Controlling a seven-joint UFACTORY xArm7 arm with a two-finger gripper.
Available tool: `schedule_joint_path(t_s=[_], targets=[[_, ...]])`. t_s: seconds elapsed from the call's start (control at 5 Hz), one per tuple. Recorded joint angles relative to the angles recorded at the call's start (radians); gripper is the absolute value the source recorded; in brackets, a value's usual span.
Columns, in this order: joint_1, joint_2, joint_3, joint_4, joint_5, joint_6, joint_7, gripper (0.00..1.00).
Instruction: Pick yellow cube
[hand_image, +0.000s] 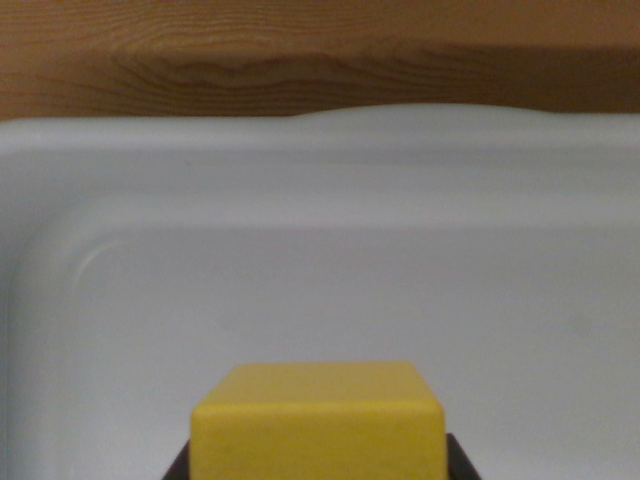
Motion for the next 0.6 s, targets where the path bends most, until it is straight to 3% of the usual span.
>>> schedule_joint_path(t_s=[0.6], targets=[[0.0, -0.004, 0.0, 0.007, -0.0001, 0.01, 0.0, 1.0]])
